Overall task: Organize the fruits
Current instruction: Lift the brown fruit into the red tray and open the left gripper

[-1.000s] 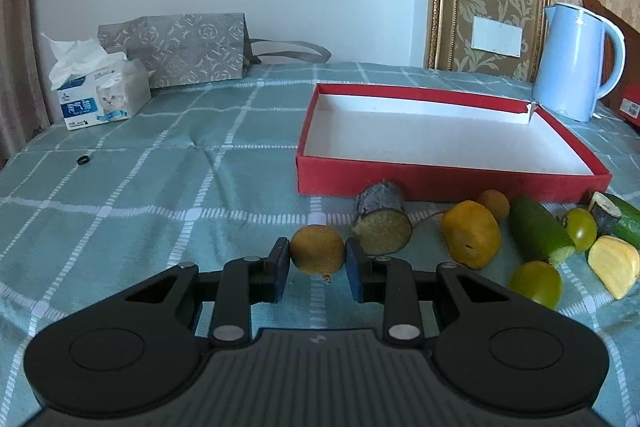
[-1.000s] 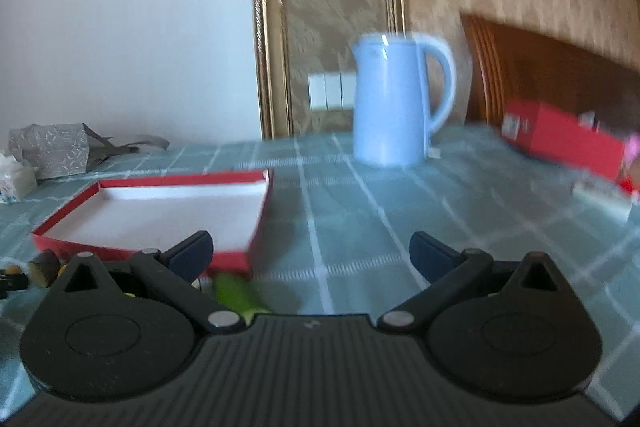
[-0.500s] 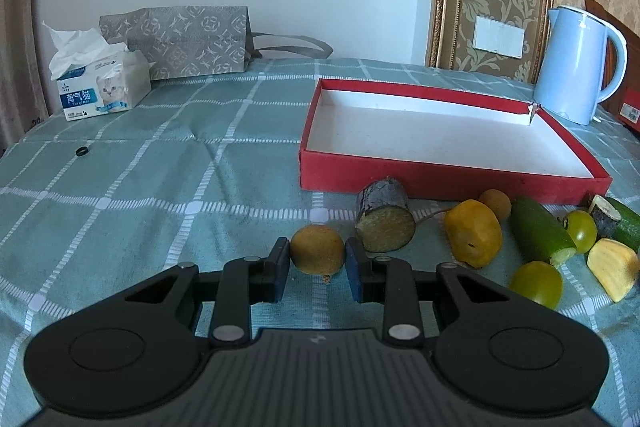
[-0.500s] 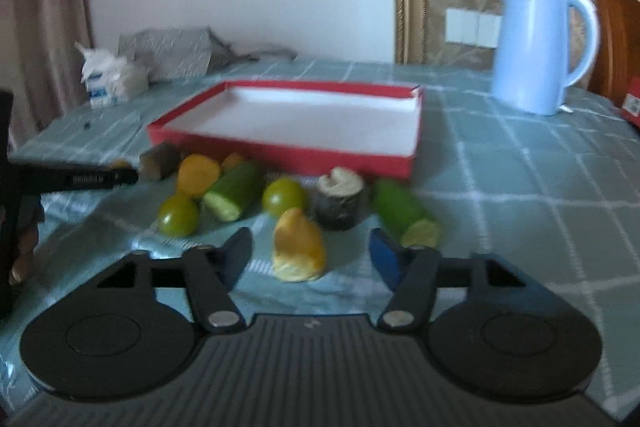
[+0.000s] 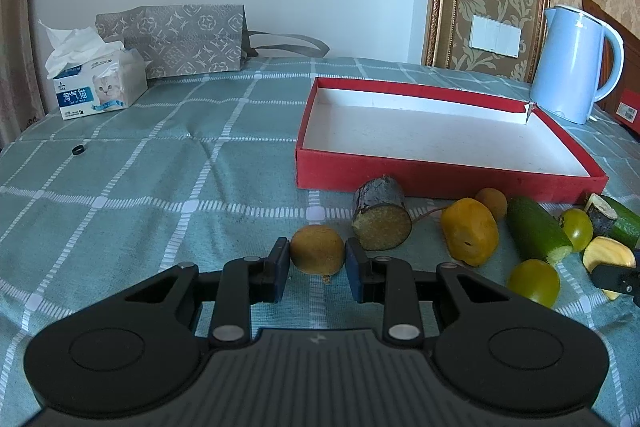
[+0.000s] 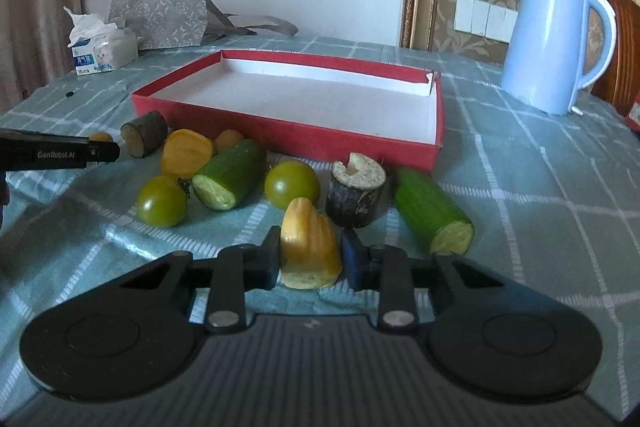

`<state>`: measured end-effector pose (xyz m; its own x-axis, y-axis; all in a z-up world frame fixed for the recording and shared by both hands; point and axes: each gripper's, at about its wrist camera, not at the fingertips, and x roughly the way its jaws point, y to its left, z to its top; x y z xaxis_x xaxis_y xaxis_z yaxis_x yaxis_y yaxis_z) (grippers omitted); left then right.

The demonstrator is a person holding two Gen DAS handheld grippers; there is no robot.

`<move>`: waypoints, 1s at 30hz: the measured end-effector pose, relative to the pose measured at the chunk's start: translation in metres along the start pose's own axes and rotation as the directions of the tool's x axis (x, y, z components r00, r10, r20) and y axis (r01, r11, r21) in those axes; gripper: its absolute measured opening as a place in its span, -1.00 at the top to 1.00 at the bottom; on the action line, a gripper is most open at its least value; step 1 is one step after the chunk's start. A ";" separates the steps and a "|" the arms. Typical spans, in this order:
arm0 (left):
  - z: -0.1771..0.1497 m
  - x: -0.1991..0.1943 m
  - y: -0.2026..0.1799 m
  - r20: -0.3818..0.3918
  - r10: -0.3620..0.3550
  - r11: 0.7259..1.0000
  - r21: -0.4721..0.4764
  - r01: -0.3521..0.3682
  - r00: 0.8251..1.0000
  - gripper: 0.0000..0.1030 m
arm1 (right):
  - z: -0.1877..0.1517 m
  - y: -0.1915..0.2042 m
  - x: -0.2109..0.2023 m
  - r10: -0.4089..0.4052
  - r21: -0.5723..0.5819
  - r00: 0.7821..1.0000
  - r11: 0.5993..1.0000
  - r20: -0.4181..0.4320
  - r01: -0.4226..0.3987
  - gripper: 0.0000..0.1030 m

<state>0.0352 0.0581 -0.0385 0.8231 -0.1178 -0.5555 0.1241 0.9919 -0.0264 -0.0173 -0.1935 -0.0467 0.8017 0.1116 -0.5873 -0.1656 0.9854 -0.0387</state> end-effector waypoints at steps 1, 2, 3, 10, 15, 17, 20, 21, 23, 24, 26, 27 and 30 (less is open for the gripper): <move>0.000 0.000 0.000 0.000 -0.001 1.000 -0.001 0.001 1.000 0.43 | 0.000 -0.001 -0.001 0.005 0.006 1.000 1.000 0.006 -0.005 0.43; 0.000 0.000 0.000 0.002 -0.003 1.000 -0.004 0.003 1.000 0.43 | 0.000 -0.003 -0.002 0.020 0.020 1.000 1.000 0.013 -0.020 0.43; 0.000 -0.001 0.001 0.007 -0.004 1.000 -0.008 0.004 1.000 0.43 | 0.000 -0.004 -0.004 0.032 0.035 0.999 0.999 0.025 -0.033 0.43; 0.001 -0.014 0.005 0.089 -0.016 0.999 -0.042 0.020 0.996 0.43 | 0.002 -0.013 -0.016 0.068 0.089 0.992 0.993 0.102 -0.077 0.43; 0.008 -0.023 0.001 0.140 -0.032 0.998 -0.044 0.039 0.990 0.43 | 0.001 -0.017 -0.019 0.091 0.117 0.985 0.987 0.149 -0.109 0.43; 0.016 -0.023 -0.006 0.148 -0.031 0.999 -0.020 0.035 0.989 0.43 | 0.000 -0.017 -0.019 0.091 0.114 0.981 0.987 0.170 -0.111 0.43; 0.031 -0.016 -0.019 0.149 -0.053 0.999 0.010 0.052 0.987 0.43 | 0.000 -0.017 -0.020 0.088 0.112 0.978 0.988 0.191 -0.111 0.43; 0.037 -0.012 -0.024 0.148 -0.059 0.998 0.022 0.056 0.987 0.43 | 0.000 -0.017 -0.021 0.089 0.111 0.976 0.987 0.197 -0.112 0.43; 0.050 -0.001 -0.035 0.150 -0.063 0.998 0.041 0.057 0.987 0.43 | 0.000 -0.018 -0.021 0.082 0.113 0.976 0.988 0.204 -0.107 0.43; 0.057 0.007 -0.040 0.145 -0.071 0.997 0.052 0.064 0.987 0.43 | 0.000 -0.019 -0.020 0.081 0.115 0.975 0.988 0.206 -0.107 0.43; 0.068 0.021 -0.049 0.130 -0.082 0.995 0.060 0.075 0.988 0.43 | 0.001 -0.022 -0.019 0.081 0.127 0.975 0.986 0.205 -0.109 0.43; 0.073 0.030 -0.053 0.119 -0.087 0.994 0.068 0.080 0.989 0.43 | 0.001 -0.024 -0.018 0.082 0.133 0.975 0.985 0.205 -0.111 0.43; 0.082 0.053 -0.061 0.077 -0.088 0.994 0.076 0.083 0.993 0.43 | 0.001 -0.027 -0.016 0.075 0.143 0.976 0.984 0.205 -0.105 0.43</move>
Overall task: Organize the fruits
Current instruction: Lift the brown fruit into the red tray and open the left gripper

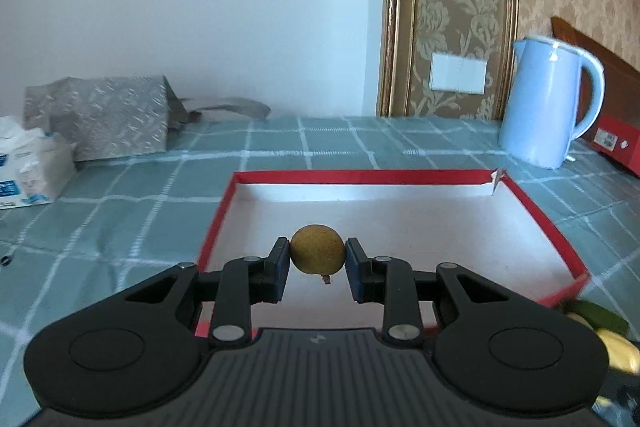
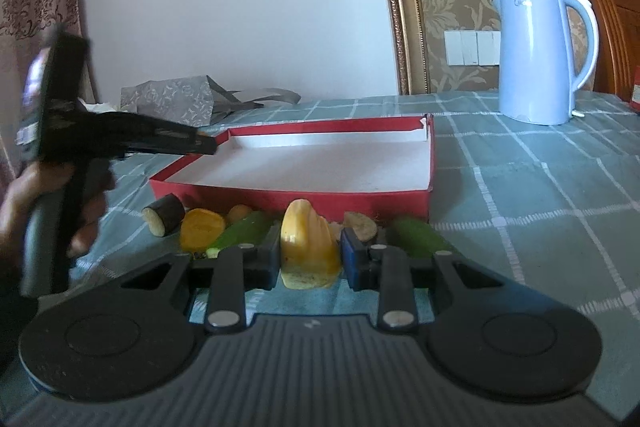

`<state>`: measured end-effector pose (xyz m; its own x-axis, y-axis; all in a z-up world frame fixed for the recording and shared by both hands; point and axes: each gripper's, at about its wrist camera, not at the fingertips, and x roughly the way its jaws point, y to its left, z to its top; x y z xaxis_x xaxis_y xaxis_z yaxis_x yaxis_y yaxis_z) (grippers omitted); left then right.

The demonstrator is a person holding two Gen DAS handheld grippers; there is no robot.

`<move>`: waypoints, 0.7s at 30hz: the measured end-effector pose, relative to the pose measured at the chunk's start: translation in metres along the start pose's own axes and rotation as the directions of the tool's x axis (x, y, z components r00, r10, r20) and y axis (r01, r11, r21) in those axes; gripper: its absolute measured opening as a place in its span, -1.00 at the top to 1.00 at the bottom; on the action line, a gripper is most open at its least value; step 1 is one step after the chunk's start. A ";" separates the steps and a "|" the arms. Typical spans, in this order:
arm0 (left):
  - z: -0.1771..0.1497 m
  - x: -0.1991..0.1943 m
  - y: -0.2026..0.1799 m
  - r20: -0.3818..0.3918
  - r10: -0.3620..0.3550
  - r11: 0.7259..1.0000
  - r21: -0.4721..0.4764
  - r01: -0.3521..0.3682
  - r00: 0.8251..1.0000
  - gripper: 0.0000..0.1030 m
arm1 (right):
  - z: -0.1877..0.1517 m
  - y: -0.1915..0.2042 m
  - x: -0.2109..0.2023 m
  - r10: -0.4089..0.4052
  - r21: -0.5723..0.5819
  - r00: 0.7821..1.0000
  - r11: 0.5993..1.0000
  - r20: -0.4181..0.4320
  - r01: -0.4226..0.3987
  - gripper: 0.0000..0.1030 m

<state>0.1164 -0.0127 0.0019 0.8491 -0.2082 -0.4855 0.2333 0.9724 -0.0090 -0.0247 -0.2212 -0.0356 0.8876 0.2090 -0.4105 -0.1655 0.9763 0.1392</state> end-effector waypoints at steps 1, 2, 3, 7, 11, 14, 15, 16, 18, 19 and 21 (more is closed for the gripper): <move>0.002 0.009 -0.001 -0.023 0.003 1.000 0.002 -0.003 1.000 0.43 | 0.000 0.000 0.001 0.000 0.001 1.000 1.000 -0.002 0.000 0.43; 0.003 0.018 -0.001 -0.042 0.007 1.000 -0.003 -0.007 0.999 0.43 | 0.000 0.000 0.001 0.001 0.004 1.000 1.000 -0.003 -0.001 0.43; 0.004 0.026 -0.001 -0.060 0.004 1.000 0.002 -0.004 0.998 0.43 | 0.000 -0.001 0.002 0.003 0.006 1.000 1.000 -0.004 -0.003 0.43; 0.002 0.047 0.007 -0.115 0.010 0.999 -0.036 -0.015 0.993 0.43 | 0.001 -0.001 0.004 0.003 0.004 1.000 1.000 -0.010 -0.003 0.43; 0.000 0.039 0.021 -0.092 0.024 0.995 -0.098 -0.033 0.995 -0.38 | 0.000 -0.002 0.007 0.006 0.003 1.000 1.000 -0.022 -0.006 0.43; -0.001 0.021 0.025 -0.008 0.089 0.990 -0.111 -0.089 0.996 -0.60 | 0.000 -0.002 0.007 0.002 -0.002 1.000 1.000 -0.019 -0.002 0.43; -0.003 0.011 0.026 0.022 0.111 0.989 -0.100 -0.108 0.994 -0.60 | 0.000 -0.001 0.008 0.002 -0.002 1.000 1.000 -0.019 -0.002 0.43; -0.004 0.002 0.027 0.049 0.129 0.988 -0.096 -0.124 0.990 -0.60 | 0.000 -0.001 0.007 0.001 -0.001 1.000 1.000 -0.017 -0.001 0.43; -0.010 -0.018 0.028 0.091 0.148 0.985 -0.103 -0.138 0.985 -0.64 | 0.000 -0.001 0.006 -0.005 -0.003 1.000 1.000 -0.011 0.005 0.43; -0.015 -0.028 0.029 0.102 0.143 0.985 -0.110 -0.131 0.985 -0.65 | -0.001 -0.001 0.006 -0.006 -0.004 1.000 1.000 -0.013 0.006 0.43; -0.025 -0.044 0.032 0.107 0.122 0.986 -0.128 -0.108 0.987 -0.66 | -0.001 0.001 0.005 -0.008 -0.010 1.000 1.000 -0.008 0.008 0.43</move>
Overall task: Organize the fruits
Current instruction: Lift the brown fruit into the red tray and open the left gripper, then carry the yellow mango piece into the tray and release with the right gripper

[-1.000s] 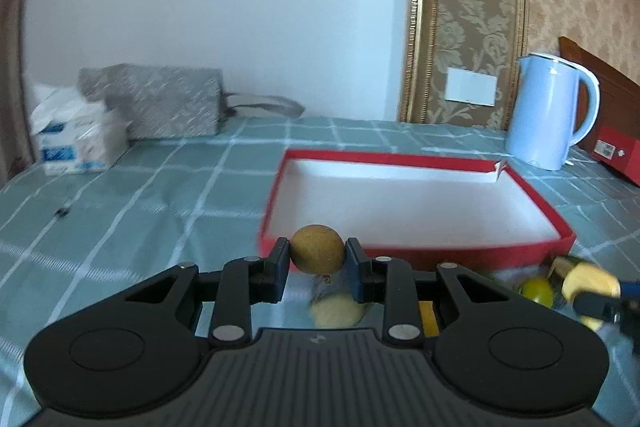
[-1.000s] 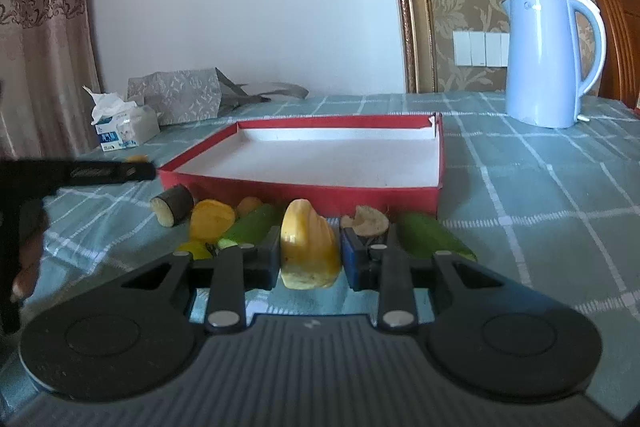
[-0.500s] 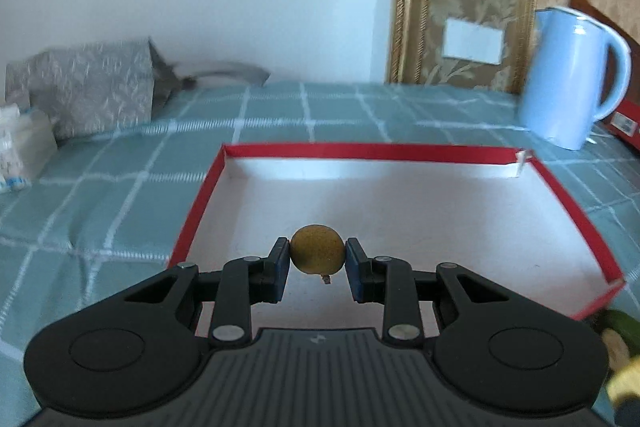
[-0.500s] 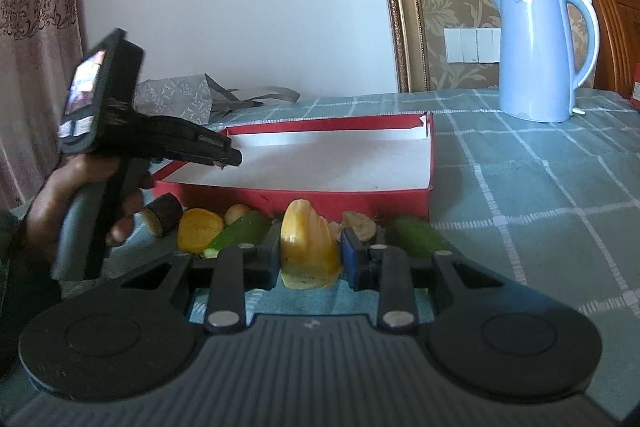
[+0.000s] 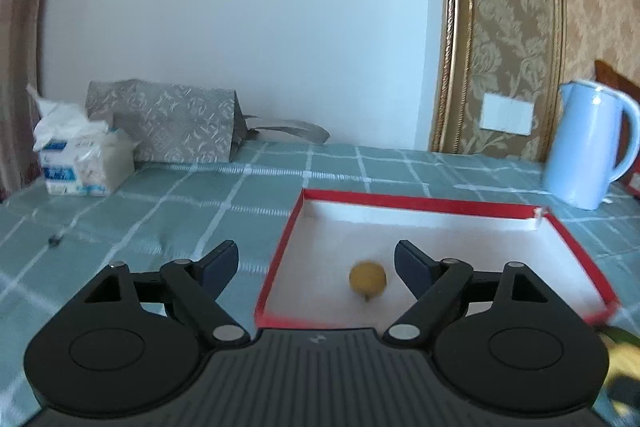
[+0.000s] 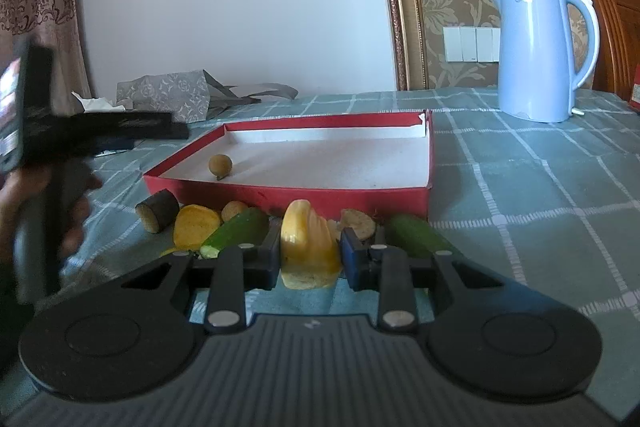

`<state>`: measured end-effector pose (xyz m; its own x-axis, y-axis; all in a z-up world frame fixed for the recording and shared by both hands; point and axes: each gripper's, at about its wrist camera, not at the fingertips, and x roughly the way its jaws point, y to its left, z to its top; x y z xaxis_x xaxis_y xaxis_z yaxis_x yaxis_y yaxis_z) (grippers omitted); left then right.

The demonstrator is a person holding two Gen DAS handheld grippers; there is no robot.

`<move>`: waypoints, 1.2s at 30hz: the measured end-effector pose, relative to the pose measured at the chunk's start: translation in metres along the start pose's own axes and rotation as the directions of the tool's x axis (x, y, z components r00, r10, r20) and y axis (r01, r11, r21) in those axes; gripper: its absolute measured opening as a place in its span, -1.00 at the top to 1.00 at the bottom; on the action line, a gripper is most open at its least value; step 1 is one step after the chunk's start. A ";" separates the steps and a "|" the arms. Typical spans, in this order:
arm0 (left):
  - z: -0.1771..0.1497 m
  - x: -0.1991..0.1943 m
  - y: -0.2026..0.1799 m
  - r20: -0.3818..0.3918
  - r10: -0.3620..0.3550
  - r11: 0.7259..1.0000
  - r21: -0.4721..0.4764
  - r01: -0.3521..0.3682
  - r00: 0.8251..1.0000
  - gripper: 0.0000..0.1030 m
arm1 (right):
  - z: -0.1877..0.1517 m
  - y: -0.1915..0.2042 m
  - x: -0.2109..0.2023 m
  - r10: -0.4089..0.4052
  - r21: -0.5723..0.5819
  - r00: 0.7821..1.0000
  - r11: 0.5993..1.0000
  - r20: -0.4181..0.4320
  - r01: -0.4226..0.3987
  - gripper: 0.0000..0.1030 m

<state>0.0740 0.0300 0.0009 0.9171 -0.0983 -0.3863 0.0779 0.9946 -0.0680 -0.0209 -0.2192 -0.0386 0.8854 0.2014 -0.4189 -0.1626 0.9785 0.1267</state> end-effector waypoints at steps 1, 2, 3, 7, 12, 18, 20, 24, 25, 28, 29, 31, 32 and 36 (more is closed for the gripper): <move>-0.004 -0.008 0.002 -0.002 -0.013 1.000 -0.003 0.013 1.000 -0.66 | 0.000 0.001 -0.001 -0.005 -0.005 1.000 1.000 0.004 0.005 0.43; -0.008 -0.015 0.004 0.000 -0.019 1.000 -0.005 0.019 1.000 -0.66 | 0.000 0.002 -0.002 -0.009 -0.009 1.000 1.000 0.010 0.009 0.43; -0.012 -0.023 0.007 0.007 -0.024 1.000 -0.007 0.024 1.000 -0.66 | -0.001 0.002 -0.003 -0.013 -0.012 1.000 1.000 0.014 0.013 0.43; -0.026 -0.038 0.019 -0.017 -0.075 0.997 -0.024 0.075 0.997 -0.73 | -0.001 0.005 -0.006 -0.027 -0.024 0.999 0.999 0.026 0.028 0.43; -0.033 -0.036 0.034 -0.093 -0.101 0.991 -0.093 0.092 0.991 -0.73 | -0.001 0.010 -0.005 -0.047 -0.052 0.999 0.997 0.025 0.048 0.43; -0.040 -0.027 0.032 -0.176 -0.077 0.996 -0.059 0.068 0.981 -0.73 | -0.001 0.012 -0.007 -0.076 -0.050 0.996 0.996 0.039 0.078 0.43; -0.043 -0.024 0.031 -0.200 -0.065 0.997 -0.042 0.058 0.978 -0.73 | 0.000 0.013 -0.008 -0.075 -0.053 0.996 0.996 0.041 0.077 0.43; -0.045 -0.022 0.029 -0.220 -0.070 0.997 -0.031 0.065 0.973 -0.73 | 0.018 0.016 -0.002 -0.073 -0.074 0.997 0.994 0.036 0.075 0.43; -0.046 -0.021 0.029 -0.229 -0.074 0.997 -0.028 0.070 0.971 -0.73 | 0.025 0.017 0.002 -0.072 -0.080 0.996 0.994 0.042 0.076 0.43; -0.047 -0.021 0.024 -0.237 -0.066 0.998 0.005 0.069 0.969 -0.73 | 0.048 0.020 0.023 -0.110 -0.133 0.992 0.984 0.060 0.117 0.43; -0.048 -0.021 0.022 -0.239 -0.066 0.997 0.014 0.071 0.969 -0.73 | 0.055 0.020 0.034 -0.117 -0.143 0.992 0.982 0.055 0.124 0.43; -0.048 -0.021 0.020 -0.243 -0.065 0.997 0.027 0.073 0.968 -0.73 | 0.065 0.018 0.055 -0.127 -0.141 0.991 0.981 0.035 0.131 0.43; -0.049 -0.021 0.019 -0.244 -0.063 0.997 0.031 0.073 0.968 -0.73 | 0.070 0.015 0.067 -0.136 -0.130 0.991 0.982 0.017 0.137 0.43; -0.048 -0.020 0.019 -0.246 -0.068 0.997 0.030 0.078 0.967 -0.74 | 0.079 0.006 0.104 -0.156 -0.091 0.987 0.984 -0.037 0.152 0.43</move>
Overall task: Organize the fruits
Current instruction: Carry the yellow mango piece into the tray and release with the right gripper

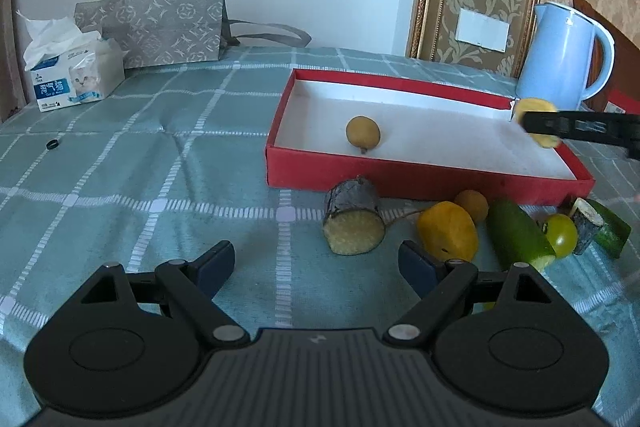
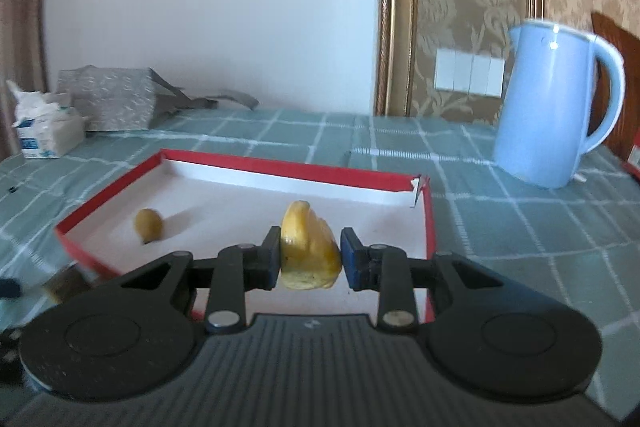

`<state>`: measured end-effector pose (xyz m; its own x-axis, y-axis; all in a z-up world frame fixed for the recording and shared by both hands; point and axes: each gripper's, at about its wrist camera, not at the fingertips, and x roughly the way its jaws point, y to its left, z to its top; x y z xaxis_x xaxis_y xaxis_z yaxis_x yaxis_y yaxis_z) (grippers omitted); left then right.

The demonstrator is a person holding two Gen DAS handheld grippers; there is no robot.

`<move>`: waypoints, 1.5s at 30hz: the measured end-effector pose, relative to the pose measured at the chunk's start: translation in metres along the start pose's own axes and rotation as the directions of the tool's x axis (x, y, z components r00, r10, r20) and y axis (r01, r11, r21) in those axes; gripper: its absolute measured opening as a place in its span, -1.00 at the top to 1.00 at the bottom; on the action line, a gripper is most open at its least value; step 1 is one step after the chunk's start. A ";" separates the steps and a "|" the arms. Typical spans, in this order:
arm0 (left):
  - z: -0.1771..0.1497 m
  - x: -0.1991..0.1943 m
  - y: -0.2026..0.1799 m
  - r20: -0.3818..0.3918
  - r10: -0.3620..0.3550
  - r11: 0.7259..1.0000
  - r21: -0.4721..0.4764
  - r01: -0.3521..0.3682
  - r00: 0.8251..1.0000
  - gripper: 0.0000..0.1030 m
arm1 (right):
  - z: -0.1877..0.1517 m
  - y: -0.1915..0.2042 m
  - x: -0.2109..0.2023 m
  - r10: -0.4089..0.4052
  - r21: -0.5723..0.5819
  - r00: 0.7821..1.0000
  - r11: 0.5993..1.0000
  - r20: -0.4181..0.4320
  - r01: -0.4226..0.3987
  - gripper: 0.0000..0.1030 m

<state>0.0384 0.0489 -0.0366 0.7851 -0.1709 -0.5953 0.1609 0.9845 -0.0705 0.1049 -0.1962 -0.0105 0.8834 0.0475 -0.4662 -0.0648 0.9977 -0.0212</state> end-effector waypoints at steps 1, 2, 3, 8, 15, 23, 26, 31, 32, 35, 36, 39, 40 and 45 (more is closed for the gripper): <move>0.000 0.001 0.000 -0.002 -0.001 1.000 0.001 0.001 1.000 -0.74 | 0.001 0.000 0.008 -0.012 -0.005 1.000 1.000 -0.010 0.012 0.43; 0.000 0.001 0.000 -0.004 -0.001 1.000 0.002 0.001 1.000 -0.74 | 0.000 0.000 0.015 -0.023 0.003 1.000 1.000 -0.019 0.023 0.43; 0.000 0.002 -0.001 -0.005 0.001 1.000 0.006 -0.001 1.000 -0.74 | -0.001 -0.001 0.020 -0.023 0.017 0.999 1.000 -0.031 0.023 0.42; 0.001 0.005 -0.003 -0.007 0.006 1.000 0.019 -0.005 1.000 -0.74 | -0.007 -0.008 0.019 -0.043 0.044 0.999 0.998 0.001 0.043 0.13; 0.001 0.005 -0.002 -0.003 0.021 1.000 0.018 -0.021 1.000 -0.74 | -0.004 -0.036 -0.036 -0.086 0.118 0.991 0.990 0.105 0.073 -0.27; -0.001 0.007 -0.008 -0.002 0.049 0.997 0.054 -0.049 0.999 -0.74 | -0.048 -0.081 -0.094 -0.252 0.201 0.952 0.955 0.176 0.216 -0.29; -0.001 0.008 -0.008 0.001 0.052 0.997 0.052 -0.052 0.999 -0.74 | -0.058 -0.099 -0.098 -0.279 0.293 0.950 0.928 0.143 0.228 -0.79; 0.003 0.011 -0.009 0.015 0.084 0.996 0.037 -0.084 0.996 -0.75 | -0.061 -0.102 -0.102 -0.261 0.307 0.953 0.930 0.154 0.205 -0.93; 0.004 0.012 -0.008 0.020 0.092 0.995 0.034 -0.093 0.996 -0.75 | -0.060 -0.097 -0.100 -0.258 0.292 0.954 0.934 0.154 0.205 -0.95; 0.007 0.016 -0.009 0.018 0.105 0.994 0.026 -0.106 0.994 -0.75 | -0.061 -0.090 -0.103 -0.254 0.267 0.952 0.942 0.173 0.203 -0.96; 0.008 0.018 -0.009 0.008 0.106 0.994 0.027 -0.106 0.994 -0.75 | -0.061 -0.089 -0.103 -0.252 0.265 0.952 0.943 0.174 0.201 -0.96; 0.008 0.019 -0.009 0.005 0.106 0.994 0.023 -0.106 0.994 -0.75 | -0.060 -0.090 -0.102 -0.239 0.276 0.957 0.943 0.167 0.187 -1.00; 0.008 0.020 -0.009 0.002 0.107 0.994 0.022 -0.107 0.994 -0.75 | -0.060 -0.091 -0.102 -0.234 0.284 0.958 0.942 0.163 0.182 -1.00; 0.011 0.024 -0.011 -0.001 0.116 0.993 0.012 -0.116 0.993 -0.75 | -0.061 -0.091 -0.103 -0.236 0.292 0.958 0.939 0.165 0.181 -1.00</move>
<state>0.0616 0.0333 -0.0411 0.7981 -0.0554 -0.6000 0.0756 0.9971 0.0086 -0.0083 -0.2949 -0.0147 0.9377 -0.1820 -0.2960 0.2349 0.9597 0.1541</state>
